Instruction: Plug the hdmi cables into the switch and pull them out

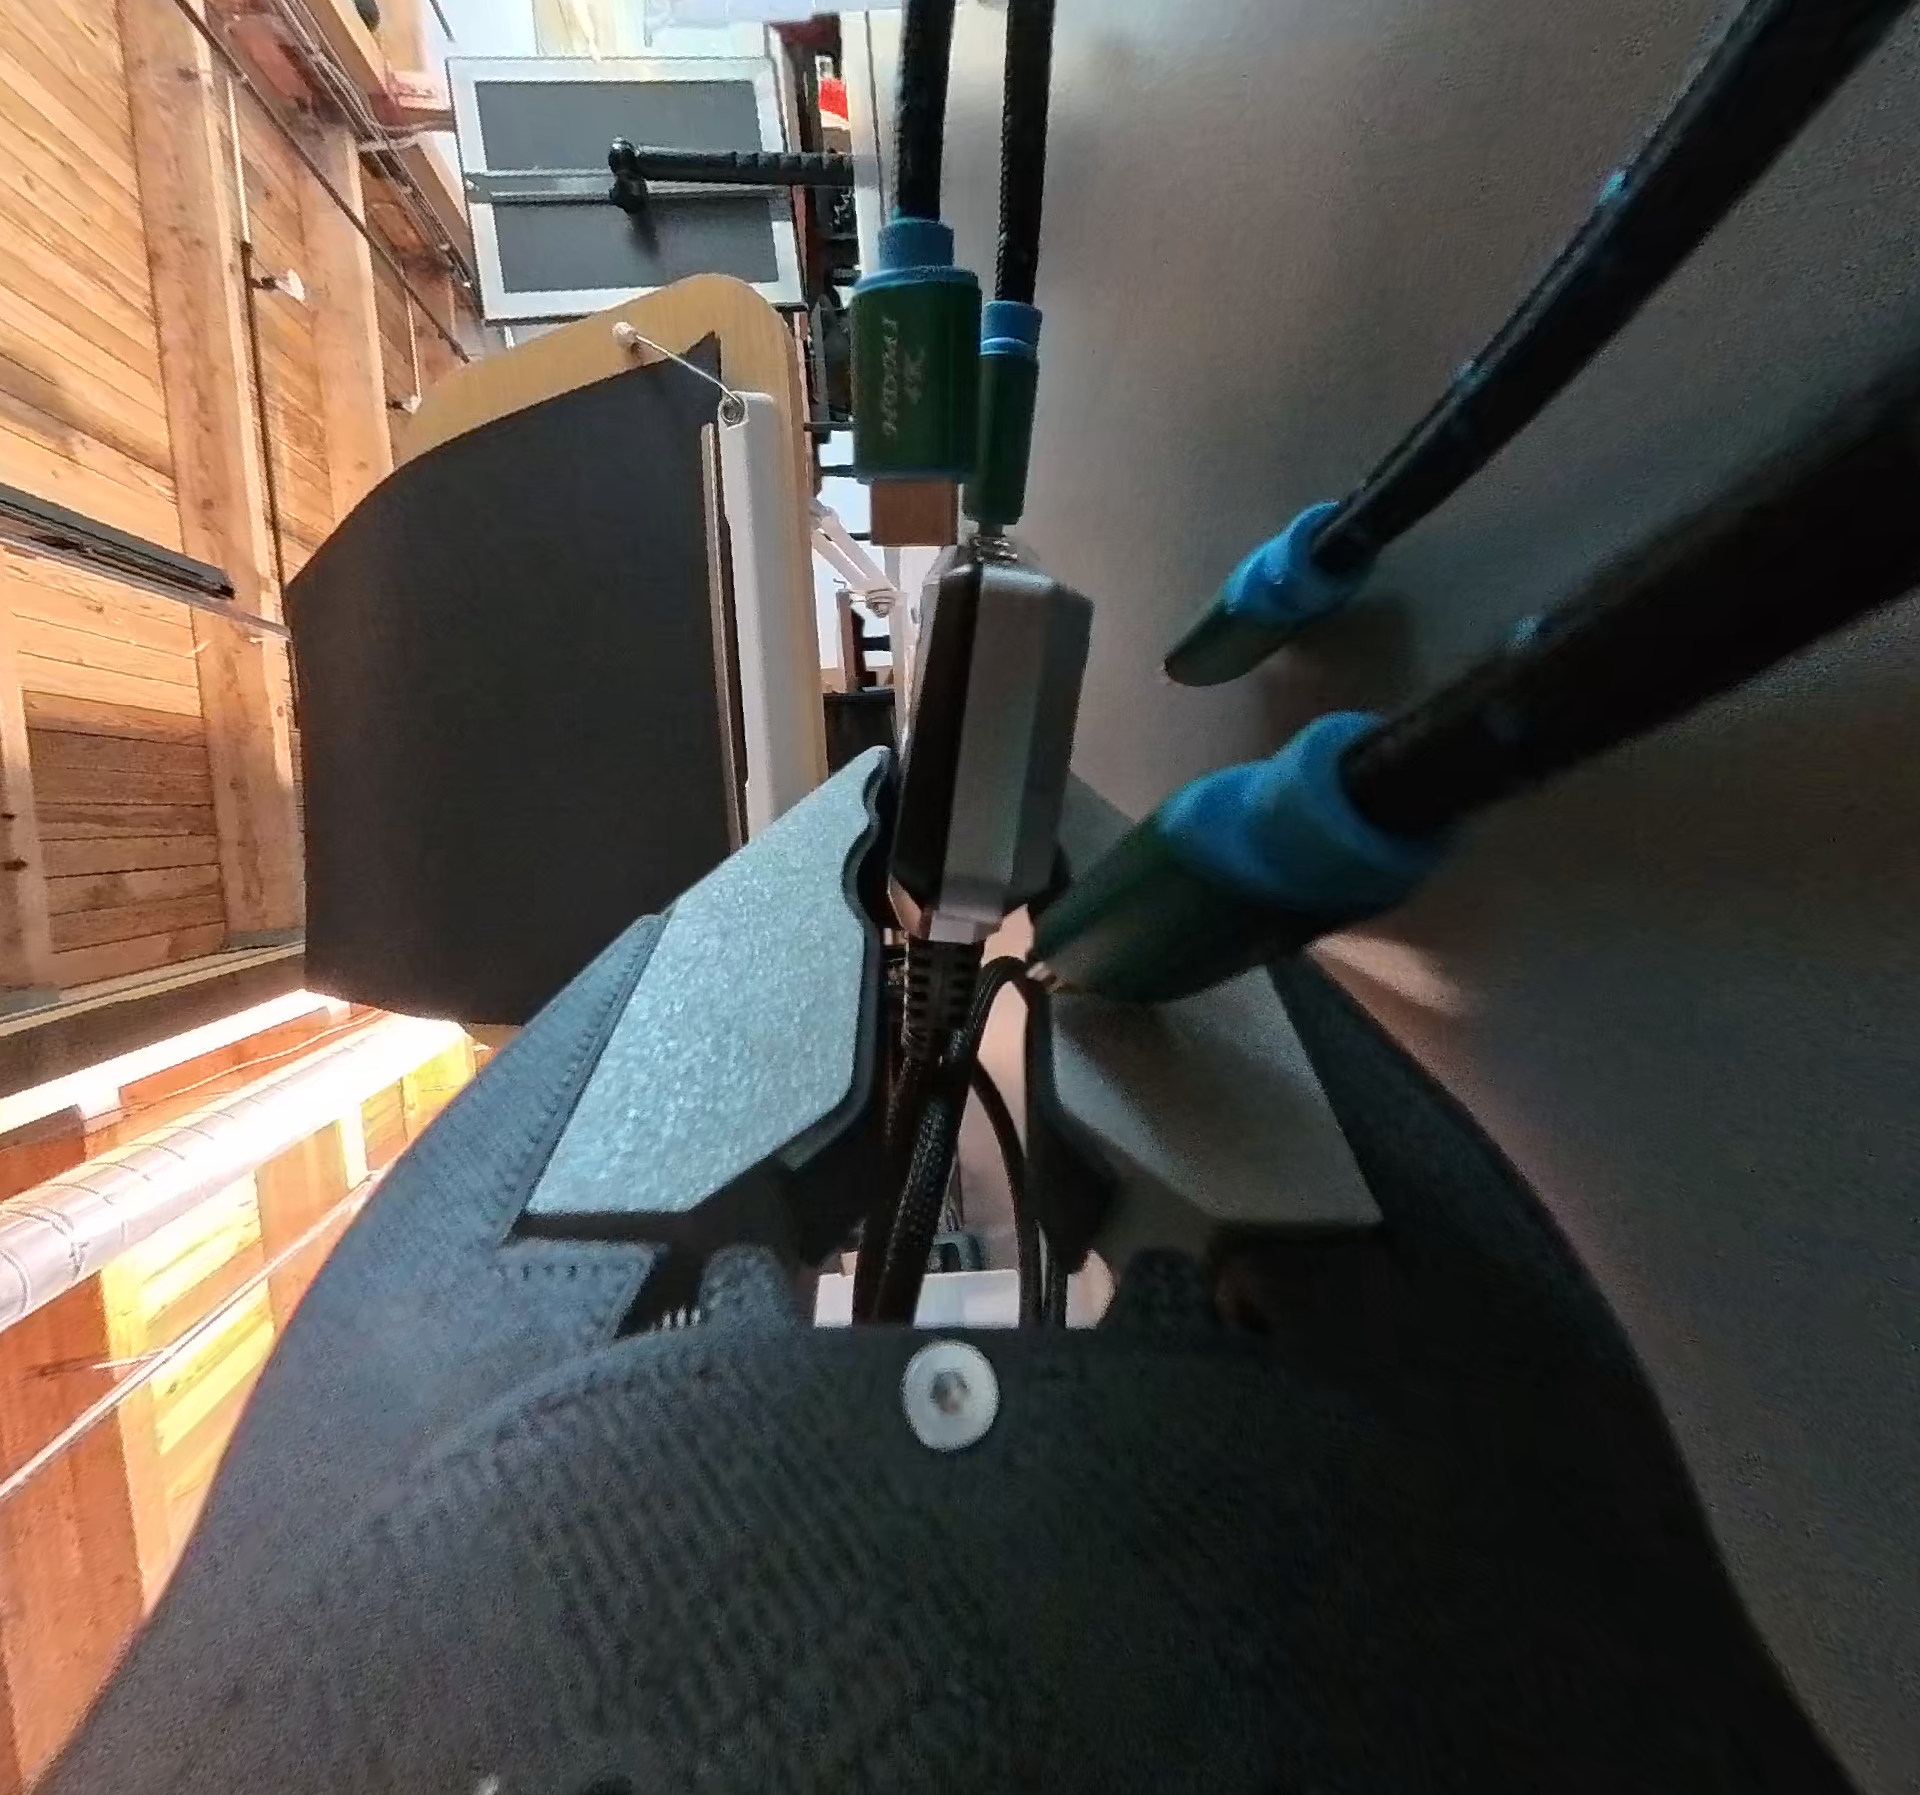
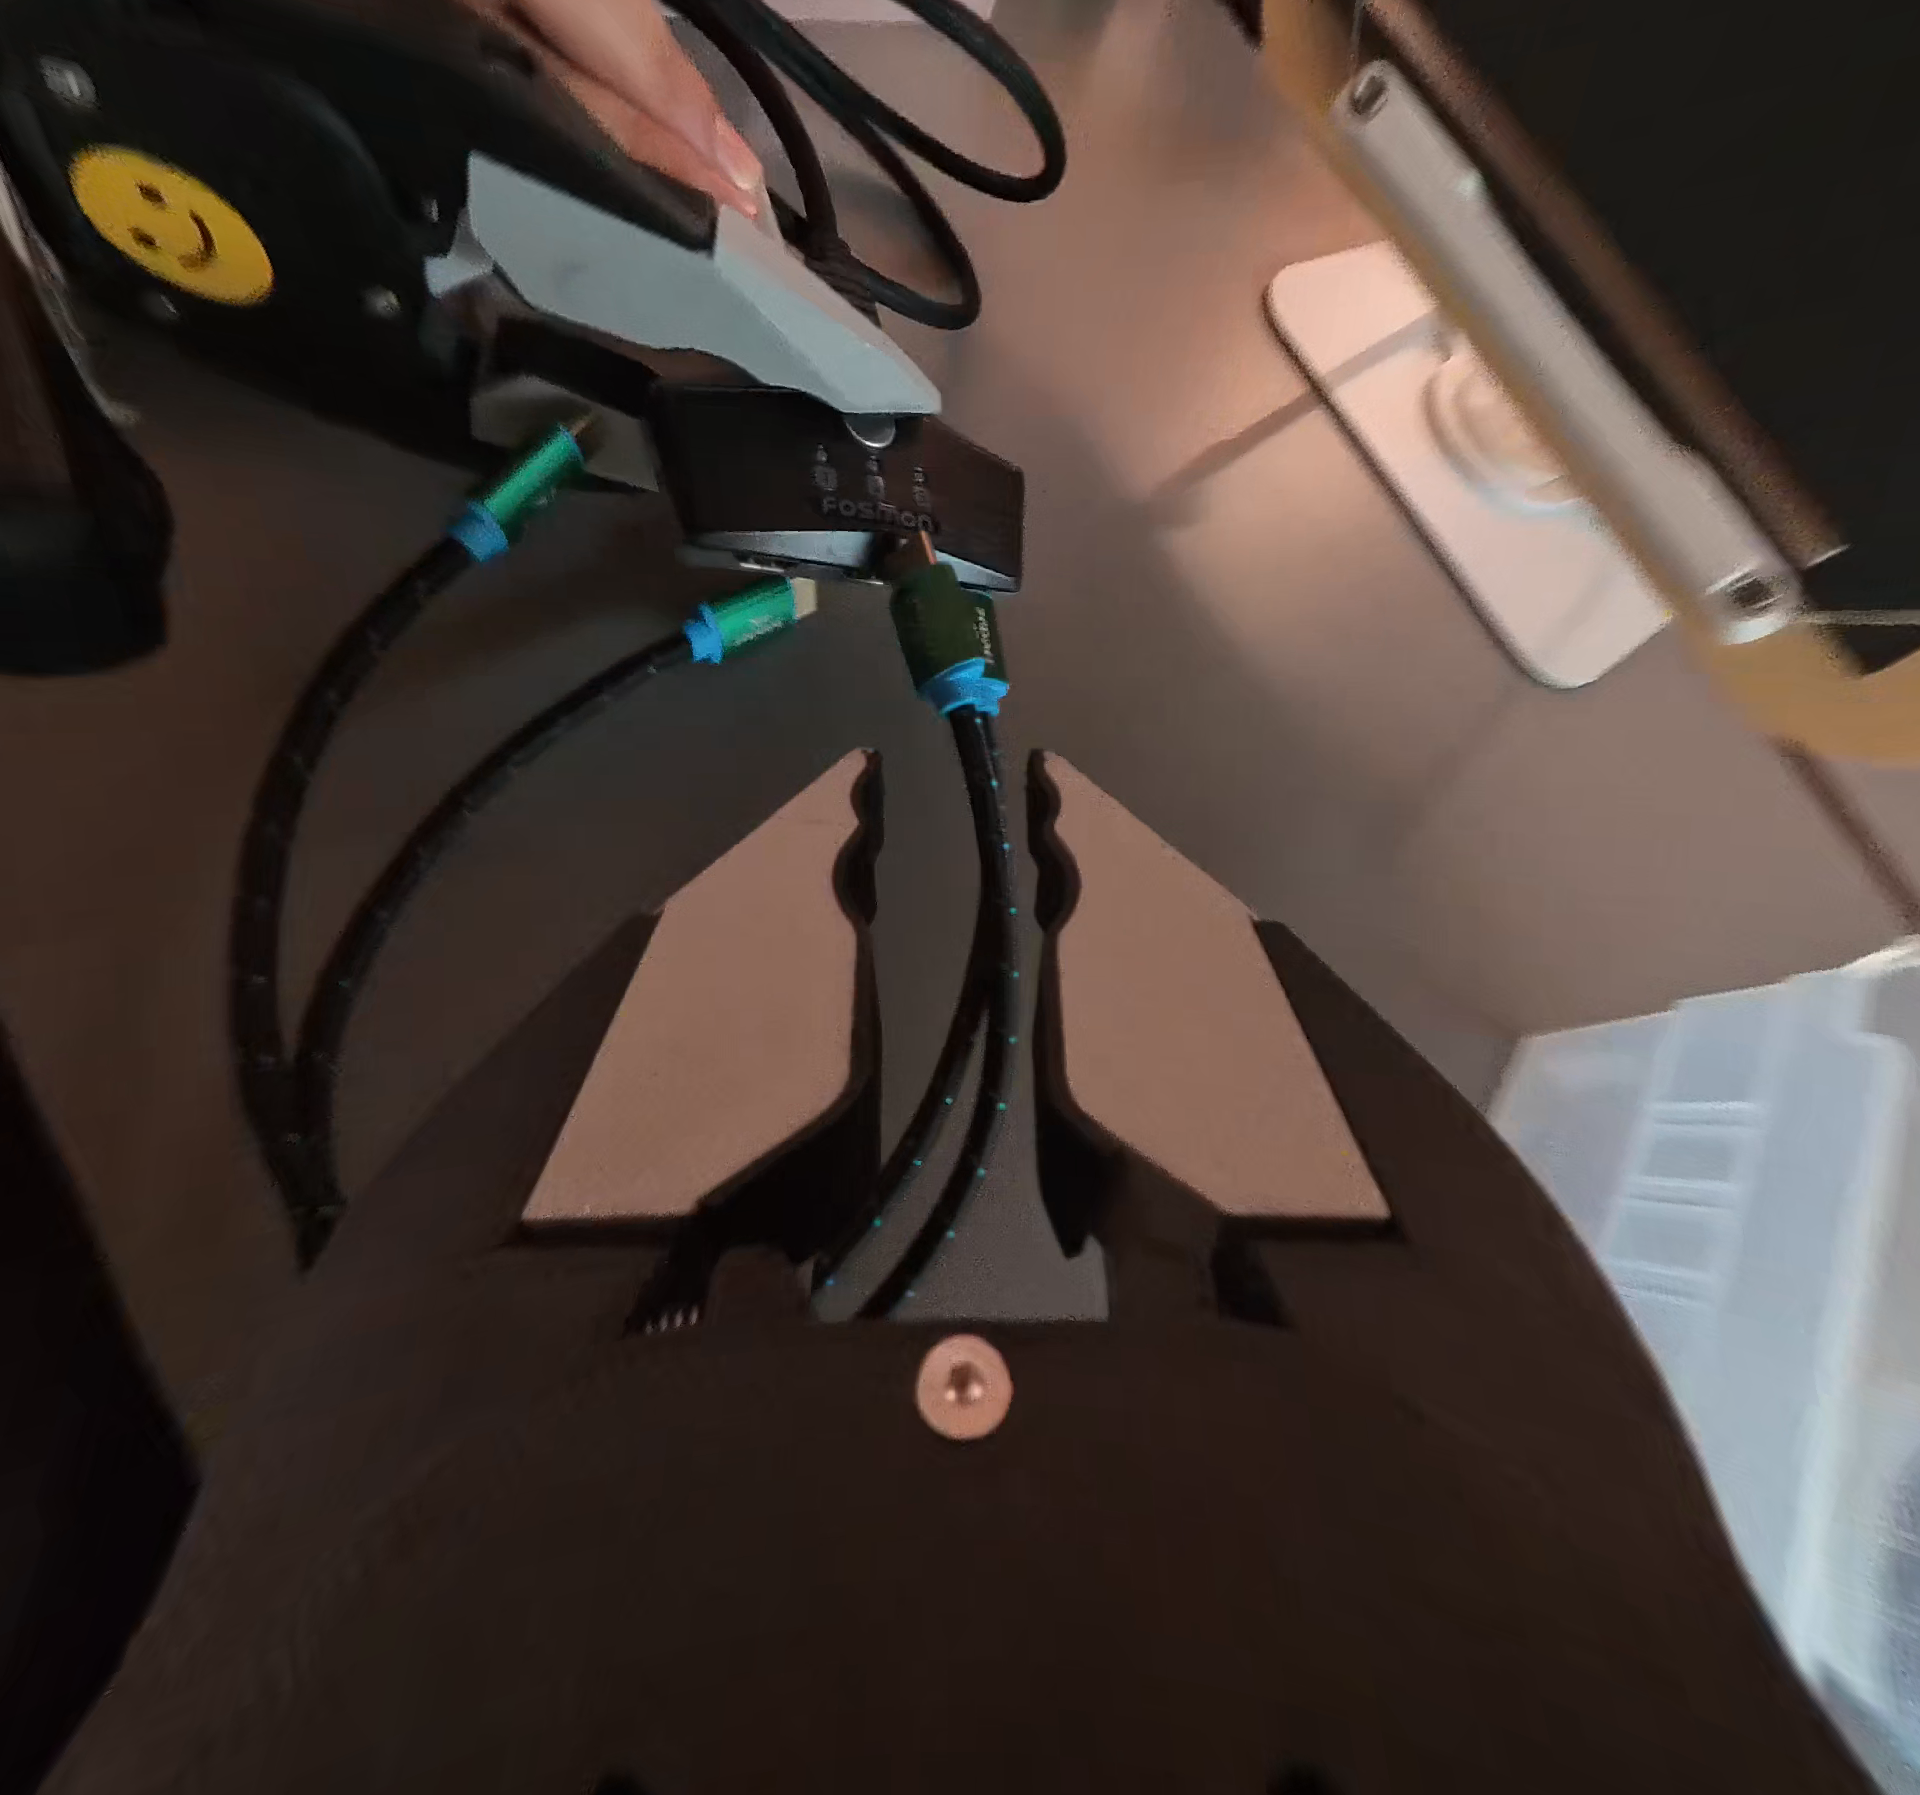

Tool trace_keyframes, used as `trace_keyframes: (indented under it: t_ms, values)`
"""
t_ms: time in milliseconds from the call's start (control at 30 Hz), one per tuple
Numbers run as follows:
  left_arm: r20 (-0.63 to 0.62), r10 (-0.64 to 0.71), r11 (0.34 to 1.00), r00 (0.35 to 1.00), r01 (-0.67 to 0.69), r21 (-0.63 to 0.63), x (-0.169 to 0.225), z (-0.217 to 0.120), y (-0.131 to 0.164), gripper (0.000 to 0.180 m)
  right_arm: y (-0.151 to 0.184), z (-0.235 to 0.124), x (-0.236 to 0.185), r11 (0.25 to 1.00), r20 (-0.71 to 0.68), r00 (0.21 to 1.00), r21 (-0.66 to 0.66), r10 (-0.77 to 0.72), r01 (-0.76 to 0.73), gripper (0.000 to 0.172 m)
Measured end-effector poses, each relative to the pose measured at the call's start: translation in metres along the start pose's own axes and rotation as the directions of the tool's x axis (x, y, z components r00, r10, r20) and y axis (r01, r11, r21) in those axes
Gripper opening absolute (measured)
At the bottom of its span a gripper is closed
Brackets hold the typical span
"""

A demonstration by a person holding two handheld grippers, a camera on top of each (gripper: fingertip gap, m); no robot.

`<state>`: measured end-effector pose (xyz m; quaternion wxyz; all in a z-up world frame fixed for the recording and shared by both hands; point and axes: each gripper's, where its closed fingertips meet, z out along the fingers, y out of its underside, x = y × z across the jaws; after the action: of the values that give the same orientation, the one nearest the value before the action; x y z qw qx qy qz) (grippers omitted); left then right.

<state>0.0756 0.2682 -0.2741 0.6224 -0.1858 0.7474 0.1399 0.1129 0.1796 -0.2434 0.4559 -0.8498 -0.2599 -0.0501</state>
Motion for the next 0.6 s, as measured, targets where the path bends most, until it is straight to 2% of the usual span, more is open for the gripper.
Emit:
trace_keyframes:
  t_ms: [100, 233, 300, 500, 600]
  values:
    - [-0.003, -0.004, 1.000, 1.000, 0.004, 0.001, 0.001, 0.000, 0.000, 0.021, 0.003, 0.001, 0.006, 0.979, -0.180, 0.962, -0.034, -0.205, 0.202, 0.020]
    - [-0.007, -0.003, 1.000, 1.000, 0.003, -0.002, 0.002, 0.000, -0.001, 0.021, 0.004, 0.018, 0.001, 0.923, -0.276, 0.882, -0.078, -0.383, 0.376, 0.016]
    - [-0.008, -0.004, 1.000, 1.000, 0.004, -0.001, 0.002, 0.000, -0.001, 0.021, 0.004, 0.027, 0.001, 0.898, -0.288, 0.851, -0.093, -0.438, 0.430, 0.013]
    - [-0.008, -0.013, 1.000, 1.000, 0.013, 0.007, 0.001, 0.000, -0.001, 0.021, 0.006, 0.046, 0.008, 0.873, -0.246, 0.838, -0.126, -0.487, 0.471, 0.025]
    - [-0.009, -0.020, 1.000, 1.000, 0.020, 0.008, 0.001, 0.000, 0.001, 0.021, 0.004, 0.051, 0.007, 0.877, -0.221, 0.849, -0.102, -0.480, 0.470, 0.015]
